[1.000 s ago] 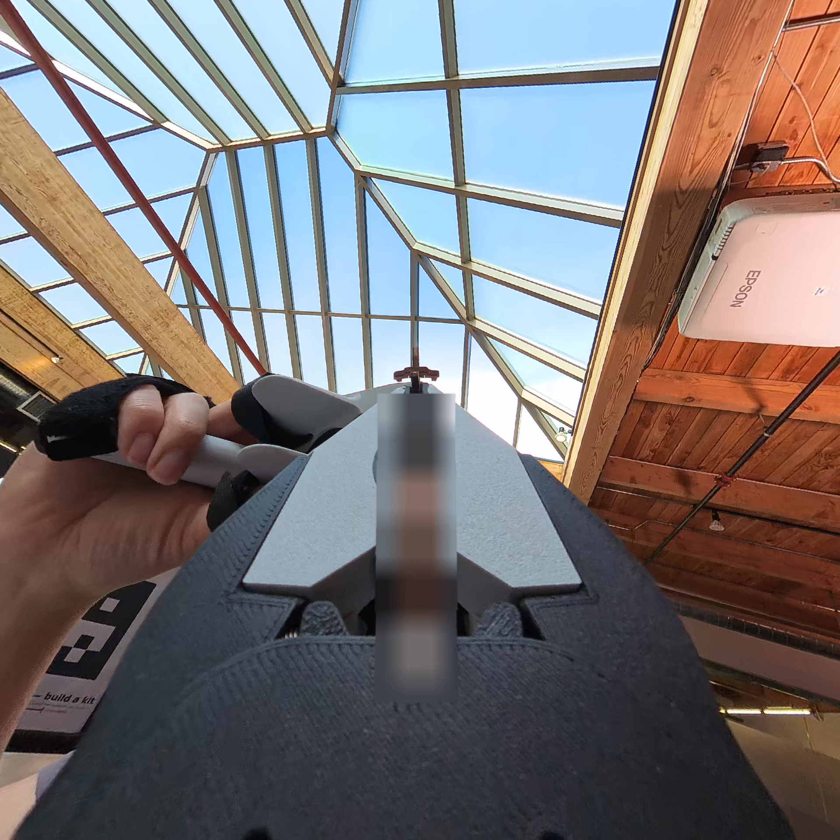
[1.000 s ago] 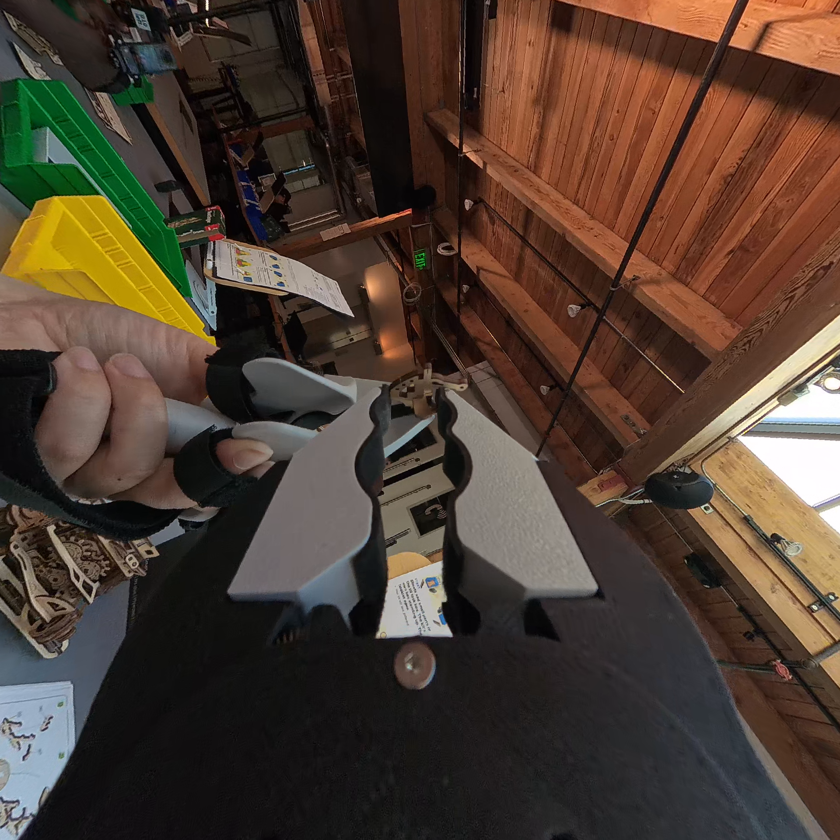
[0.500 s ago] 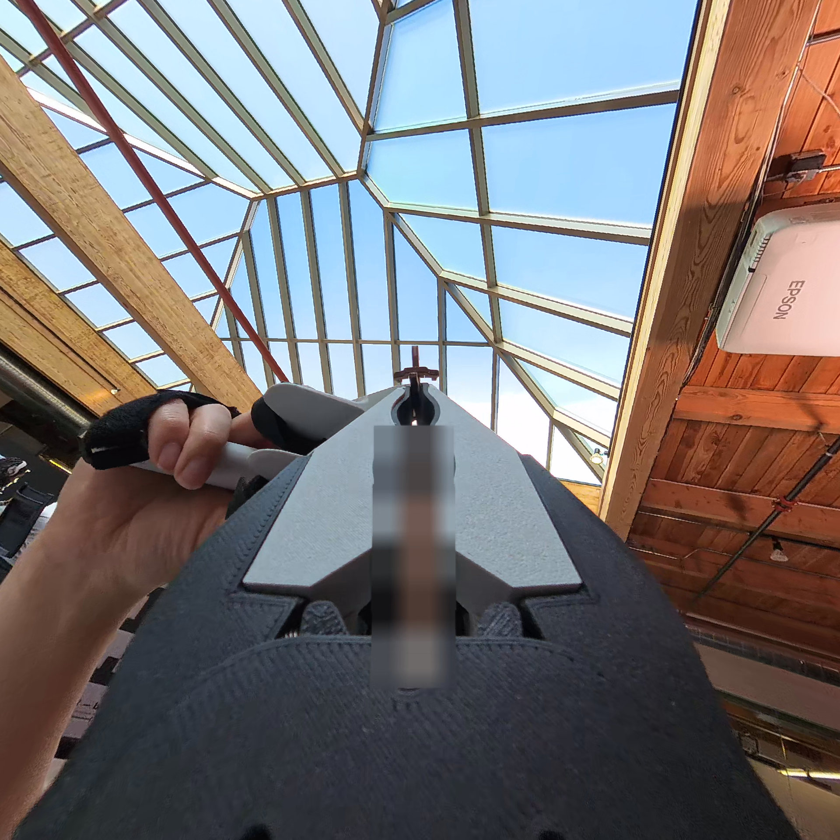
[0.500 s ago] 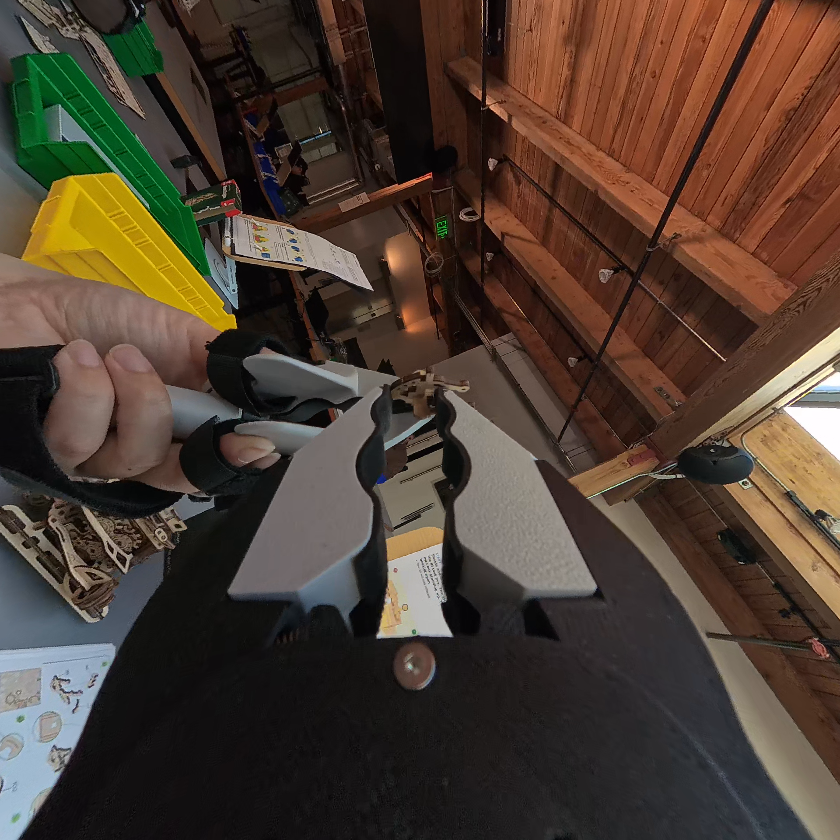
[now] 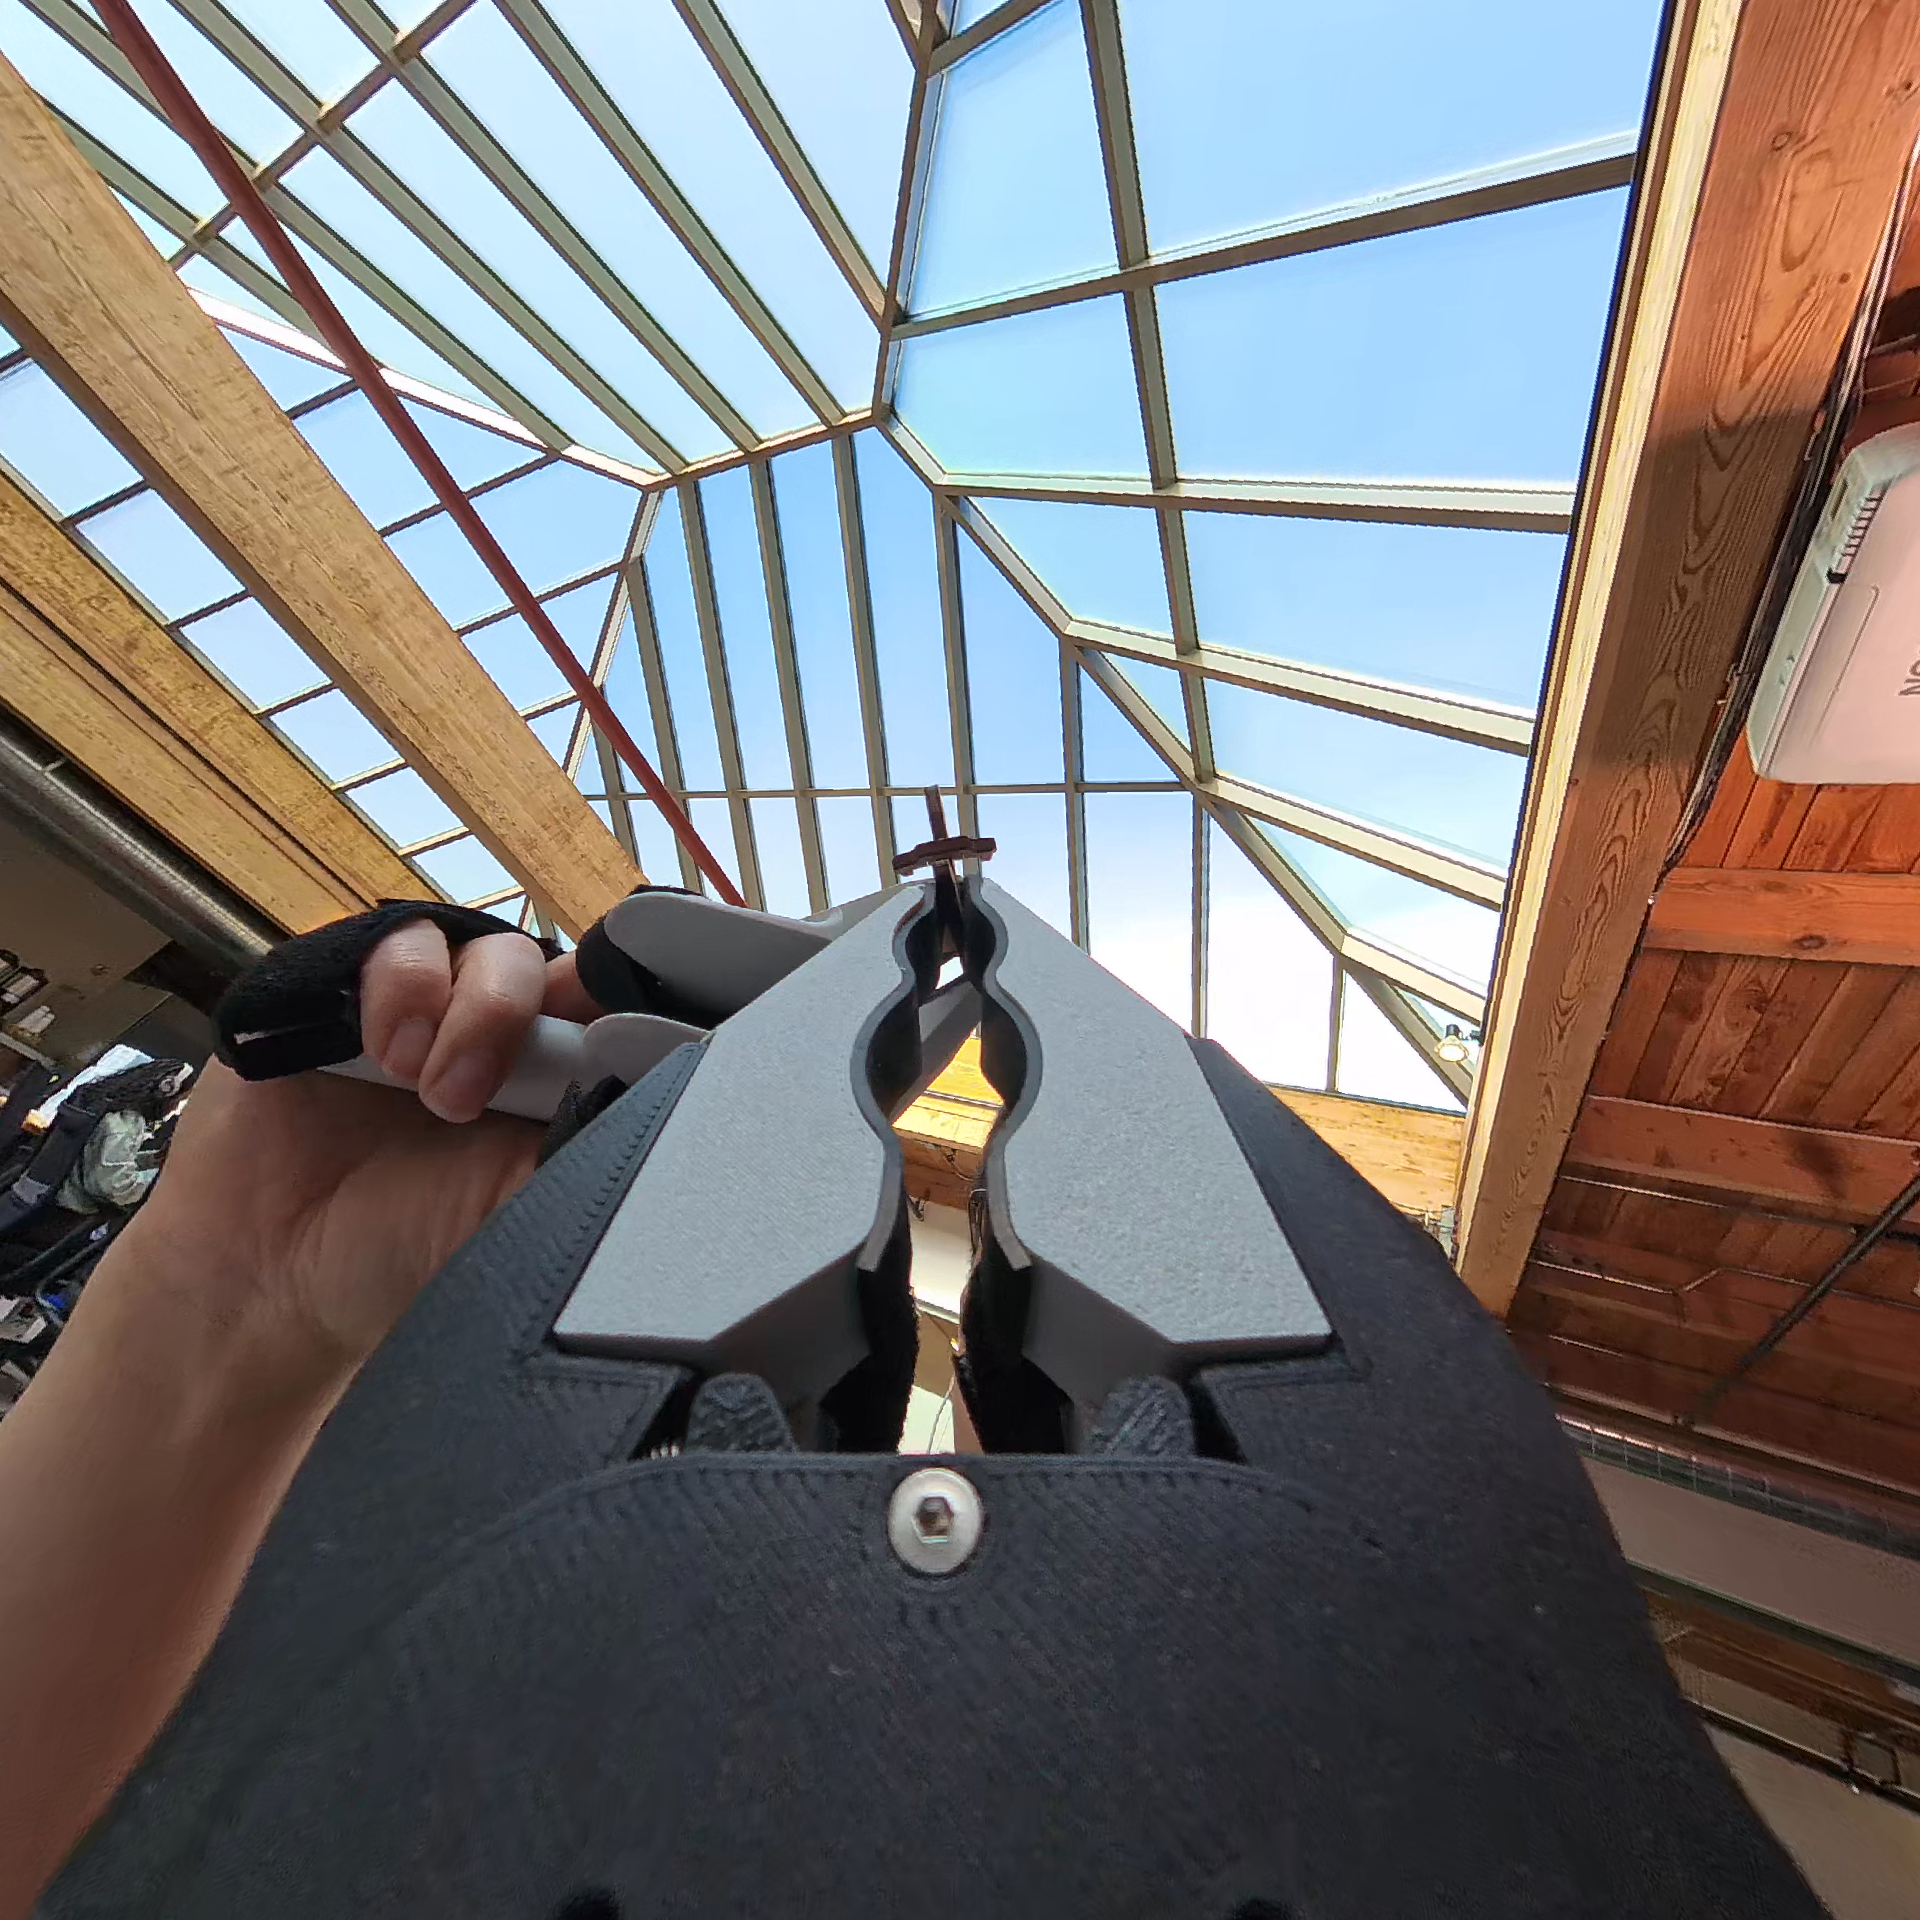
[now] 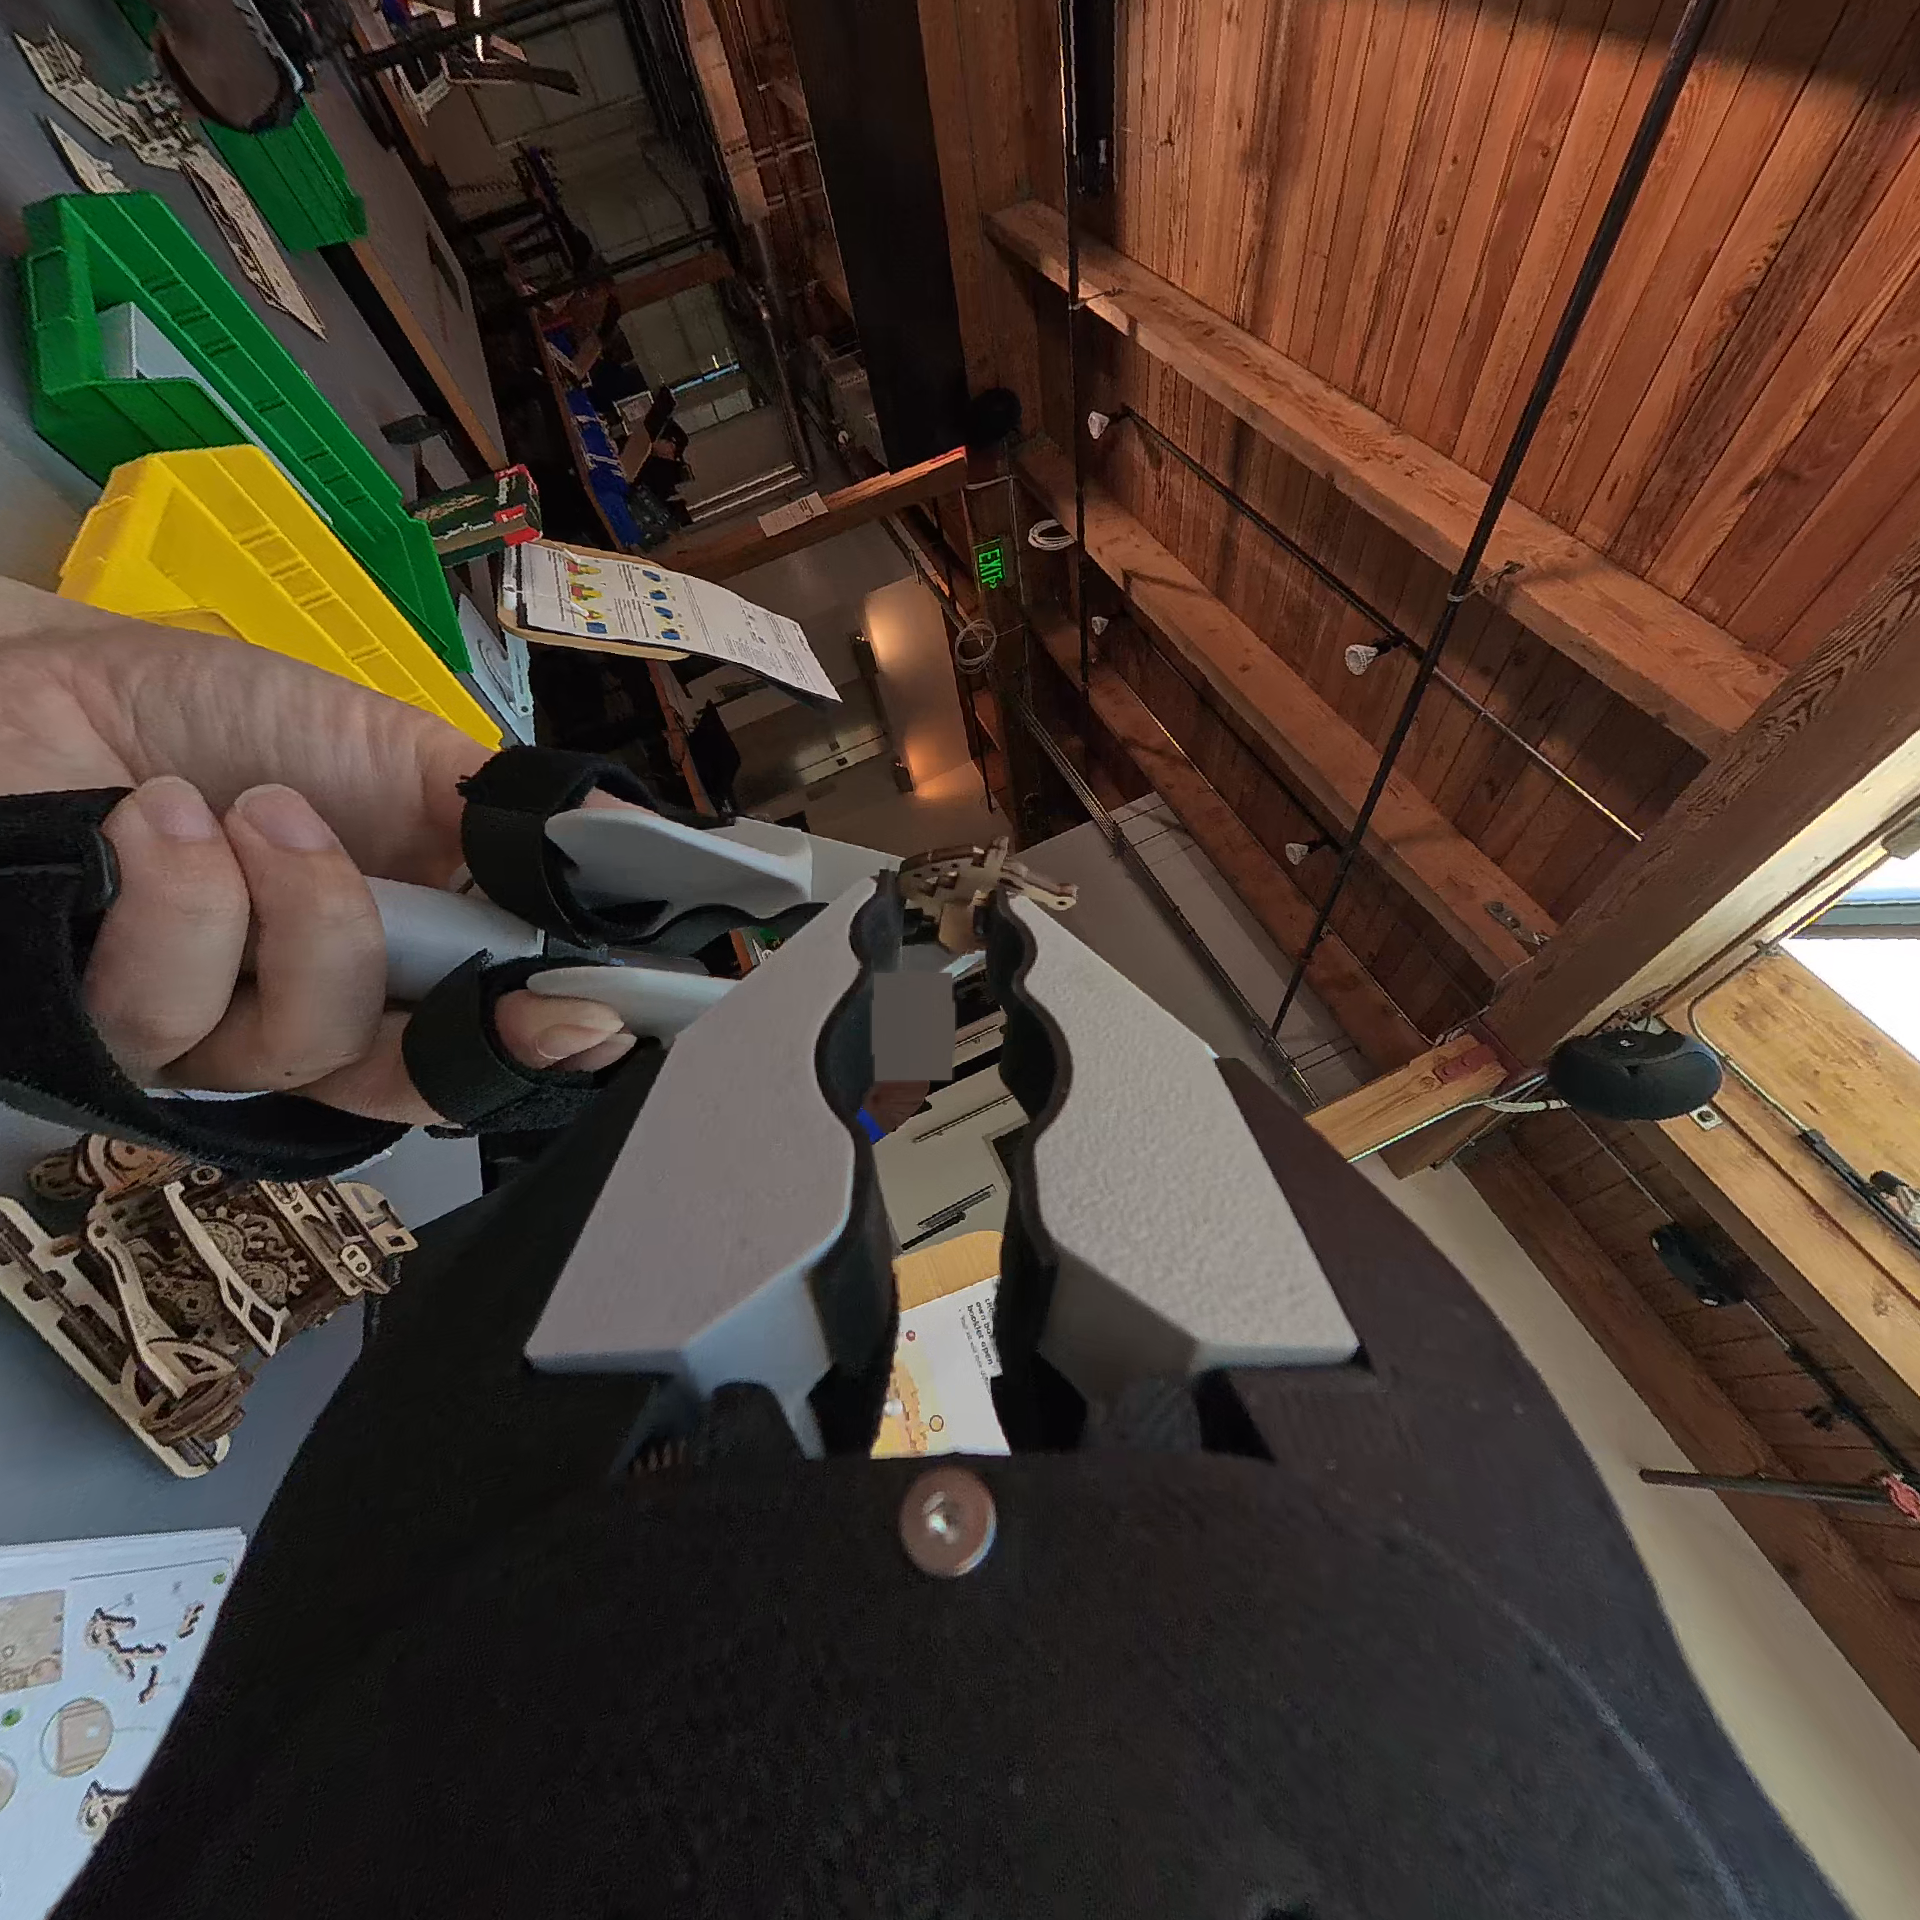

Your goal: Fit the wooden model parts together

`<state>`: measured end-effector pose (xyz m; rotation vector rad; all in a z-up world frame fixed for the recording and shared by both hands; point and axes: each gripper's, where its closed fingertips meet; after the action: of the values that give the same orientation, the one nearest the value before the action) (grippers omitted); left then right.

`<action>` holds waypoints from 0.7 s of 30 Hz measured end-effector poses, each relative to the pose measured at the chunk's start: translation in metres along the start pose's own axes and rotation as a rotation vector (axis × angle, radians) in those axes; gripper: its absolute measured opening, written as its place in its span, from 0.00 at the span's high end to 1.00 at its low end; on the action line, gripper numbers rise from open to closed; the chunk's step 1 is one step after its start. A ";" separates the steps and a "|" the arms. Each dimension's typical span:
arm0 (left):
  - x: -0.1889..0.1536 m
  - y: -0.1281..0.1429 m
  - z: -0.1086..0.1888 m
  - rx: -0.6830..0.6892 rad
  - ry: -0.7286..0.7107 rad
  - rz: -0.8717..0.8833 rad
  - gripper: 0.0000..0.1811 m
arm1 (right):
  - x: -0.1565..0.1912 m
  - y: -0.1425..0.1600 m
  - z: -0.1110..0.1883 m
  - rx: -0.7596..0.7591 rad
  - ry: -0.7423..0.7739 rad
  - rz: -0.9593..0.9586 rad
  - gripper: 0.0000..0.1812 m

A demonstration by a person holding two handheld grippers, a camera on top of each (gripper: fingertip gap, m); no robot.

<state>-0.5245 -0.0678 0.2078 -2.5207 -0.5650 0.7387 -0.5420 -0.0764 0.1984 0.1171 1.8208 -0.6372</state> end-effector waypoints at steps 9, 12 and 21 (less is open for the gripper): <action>-0.008 0.002 -0.003 0.027 -0.003 -0.051 1.00 | 0.001 -0.009 0.001 -0.071 -0.045 -0.073 0.87; -0.008 0.003 -0.003 0.044 -0.026 -0.077 1.00 | -0.001 -0.009 0.001 -0.065 -0.049 -0.093 0.91; -0.009 0.006 -0.005 0.069 -0.028 -0.086 1.00 | -0.002 -0.012 0.005 -0.069 -0.032 -0.080 0.92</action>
<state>-0.5271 -0.0784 0.2117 -2.4104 -0.6417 0.7494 -0.5418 -0.0883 0.2037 -0.0121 1.8215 -0.6281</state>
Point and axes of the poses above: each gripper's, where its closed fingertips meet, z back along the fingers, y out of its underside, x = y × z across the jaws, and after that the axes turned 15 degrees about x, right-handed
